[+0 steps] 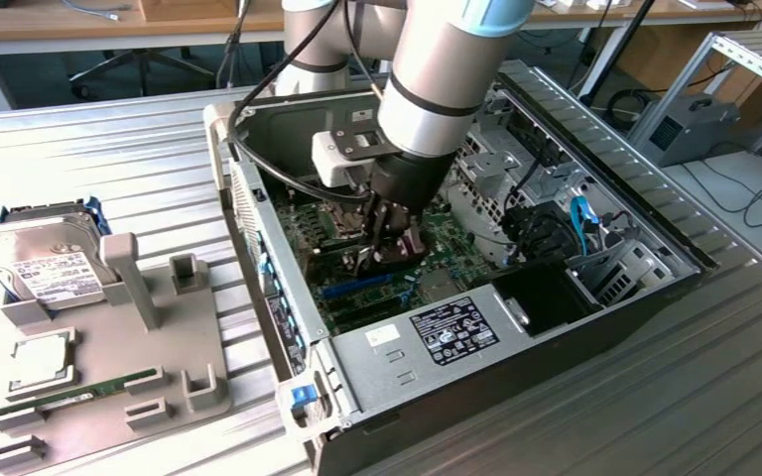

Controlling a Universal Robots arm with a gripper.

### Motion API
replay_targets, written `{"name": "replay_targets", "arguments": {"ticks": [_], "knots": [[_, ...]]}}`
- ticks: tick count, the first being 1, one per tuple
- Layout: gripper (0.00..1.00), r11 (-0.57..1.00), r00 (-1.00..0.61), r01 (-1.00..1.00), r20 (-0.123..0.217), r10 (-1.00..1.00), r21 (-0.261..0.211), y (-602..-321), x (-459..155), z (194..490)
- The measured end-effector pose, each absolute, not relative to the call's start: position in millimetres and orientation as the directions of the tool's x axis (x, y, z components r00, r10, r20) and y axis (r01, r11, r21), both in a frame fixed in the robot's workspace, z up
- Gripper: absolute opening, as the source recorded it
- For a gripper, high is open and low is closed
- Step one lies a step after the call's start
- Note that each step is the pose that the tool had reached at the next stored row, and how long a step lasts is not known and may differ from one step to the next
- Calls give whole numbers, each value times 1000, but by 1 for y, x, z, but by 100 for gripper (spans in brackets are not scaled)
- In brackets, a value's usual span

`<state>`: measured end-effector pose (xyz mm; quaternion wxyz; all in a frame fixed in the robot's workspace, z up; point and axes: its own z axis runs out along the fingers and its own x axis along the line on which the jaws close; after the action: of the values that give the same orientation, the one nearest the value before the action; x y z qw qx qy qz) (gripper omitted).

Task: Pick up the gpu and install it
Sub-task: 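Insert the gpu into the slot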

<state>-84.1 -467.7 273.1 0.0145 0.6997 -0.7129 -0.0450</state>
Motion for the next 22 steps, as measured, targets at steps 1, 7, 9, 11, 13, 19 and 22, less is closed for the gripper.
{"name": "replay_targets", "arguments": {"ticks": [1,7,9,11,13,19,22], "knots": [[26,18,-22,-996,-42,-999,84,-467,-84,272],[26,22,-25,-996,-39,-999,84,-467,-86,271],[26,23,-26,-996,-30,-999,83,-464,-87,270],[26,24,-26,-996,-23,-999,83,-464,-92,266],[26,23,-24,-997,-20,-1000,78,-463,-93,267],[26,20,-21,-997,-20,-1000,78,-460,-93,265],[26,17,-19,-997,-20,-1000,77,-461,-96,266]]}}
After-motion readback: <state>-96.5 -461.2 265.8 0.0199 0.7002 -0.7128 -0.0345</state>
